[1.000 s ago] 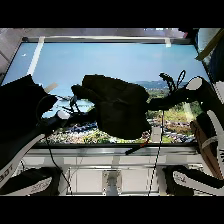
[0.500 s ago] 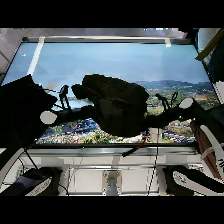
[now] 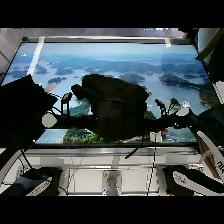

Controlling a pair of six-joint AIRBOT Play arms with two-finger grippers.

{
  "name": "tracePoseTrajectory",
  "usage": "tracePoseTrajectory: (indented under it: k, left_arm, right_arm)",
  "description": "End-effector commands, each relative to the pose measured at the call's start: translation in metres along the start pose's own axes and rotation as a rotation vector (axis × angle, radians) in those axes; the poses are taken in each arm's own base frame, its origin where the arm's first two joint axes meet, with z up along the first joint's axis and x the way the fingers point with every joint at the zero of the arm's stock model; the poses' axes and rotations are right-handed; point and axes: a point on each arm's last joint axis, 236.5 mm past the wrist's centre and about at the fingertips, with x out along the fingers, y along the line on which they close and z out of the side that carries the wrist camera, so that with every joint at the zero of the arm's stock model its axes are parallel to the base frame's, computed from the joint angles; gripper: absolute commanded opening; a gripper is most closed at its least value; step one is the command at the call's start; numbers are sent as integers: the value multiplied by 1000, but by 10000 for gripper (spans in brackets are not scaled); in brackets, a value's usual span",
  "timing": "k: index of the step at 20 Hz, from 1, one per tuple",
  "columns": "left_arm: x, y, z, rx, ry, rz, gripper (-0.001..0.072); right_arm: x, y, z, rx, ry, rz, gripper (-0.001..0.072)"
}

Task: Fold the clothes and pants, and hang the long-sleeved shirts on hangers.

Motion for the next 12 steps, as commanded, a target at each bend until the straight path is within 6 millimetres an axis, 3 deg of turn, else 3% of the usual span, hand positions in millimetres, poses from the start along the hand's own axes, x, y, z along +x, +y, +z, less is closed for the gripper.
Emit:
tracePoseTrajectory:
  k: [1, 3, 8, 10, 12]
  left_arm:
    - [-13, 55, -26, -19, 103, 241, 11]
    - [-18, 65, -31, -41, 115, 287, 12]
    - [-16, 54, -36, -71, 133, 246, 12]
    - [-16, 54, -36, -71, 132, 246, 12]
    - [-16, 54, -35, -70, 131, 246, 12]
  right_arm:
    - [-7, -7, 5, -51, 2, -49, 515]
    - [-7, -9, 5, -55, 5, -58, 514]
    - [-7, -12, 13, -22, -32, -72, 518]
    - [-7, -12, 18, -11, -50, -72, 585]
    - [-4, -13, 16, 10, -39, -67, 587]
